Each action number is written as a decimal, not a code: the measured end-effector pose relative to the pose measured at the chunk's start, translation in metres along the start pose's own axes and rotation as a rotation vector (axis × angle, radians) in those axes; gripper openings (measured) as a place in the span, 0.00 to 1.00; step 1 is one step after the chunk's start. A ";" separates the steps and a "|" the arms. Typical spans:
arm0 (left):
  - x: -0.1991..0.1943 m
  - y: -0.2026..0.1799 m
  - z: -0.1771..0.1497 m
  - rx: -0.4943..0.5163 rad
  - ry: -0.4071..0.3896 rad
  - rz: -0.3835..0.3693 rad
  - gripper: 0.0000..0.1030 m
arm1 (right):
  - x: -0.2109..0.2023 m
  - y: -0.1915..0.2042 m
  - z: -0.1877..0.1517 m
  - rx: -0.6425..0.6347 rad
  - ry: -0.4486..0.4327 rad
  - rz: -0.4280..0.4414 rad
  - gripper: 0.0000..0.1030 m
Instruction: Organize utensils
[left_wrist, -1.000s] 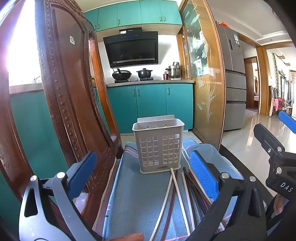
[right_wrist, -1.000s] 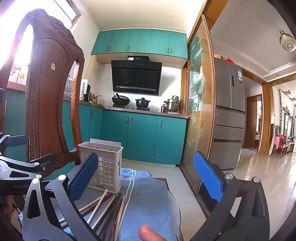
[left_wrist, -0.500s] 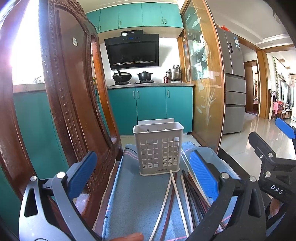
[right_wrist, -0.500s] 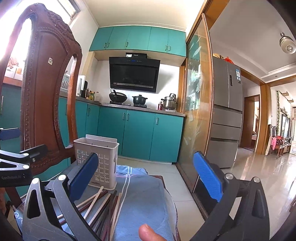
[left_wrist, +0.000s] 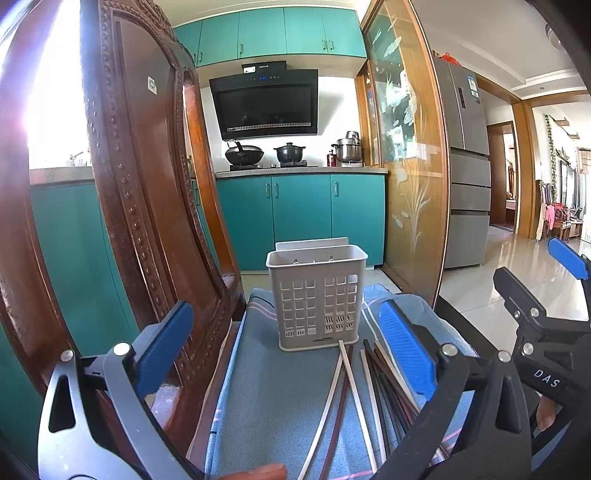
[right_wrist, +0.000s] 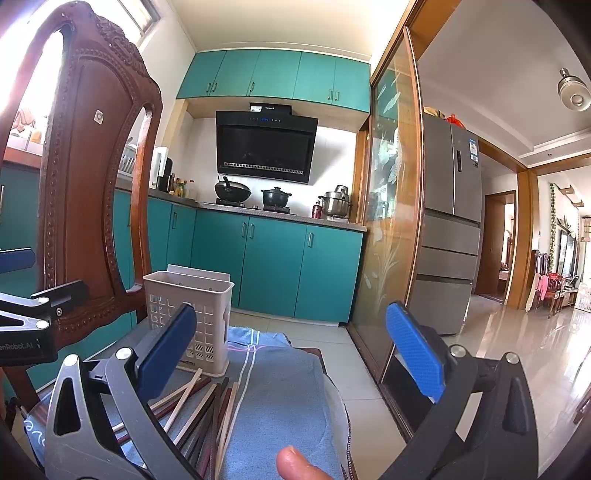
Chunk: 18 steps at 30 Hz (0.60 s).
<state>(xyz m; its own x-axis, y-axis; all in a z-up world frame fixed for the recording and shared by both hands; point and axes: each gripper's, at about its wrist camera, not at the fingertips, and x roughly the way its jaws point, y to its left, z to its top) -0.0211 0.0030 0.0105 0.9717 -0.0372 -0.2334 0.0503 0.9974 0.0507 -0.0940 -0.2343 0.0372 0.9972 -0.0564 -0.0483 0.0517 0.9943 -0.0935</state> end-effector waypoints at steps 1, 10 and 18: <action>0.000 0.000 0.000 0.000 0.000 0.001 0.97 | 0.000 0.000 0.000 0.000 0.000 -0.001 0.98; 0.000 0.001 0.000 0.002 0.003 0.003 0.97 | 0.000 -0.001 0.000 0.000 0.000 -0.002 0.98; 0.000 0.000 0.000 0.002 0.003 0.005 0.97 | 0.000 0.000 0.000 -0.001 -0.001 -0.004 0.98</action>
<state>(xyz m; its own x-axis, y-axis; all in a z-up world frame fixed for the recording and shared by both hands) -0.0212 0.0033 0.0106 0.9711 -0.0318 -0.2365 0.0458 0.9975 0.0538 -0.0941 -0.2344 0.0371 0.9971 -0.0599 -0.0465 0.0553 0.9940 -0.0946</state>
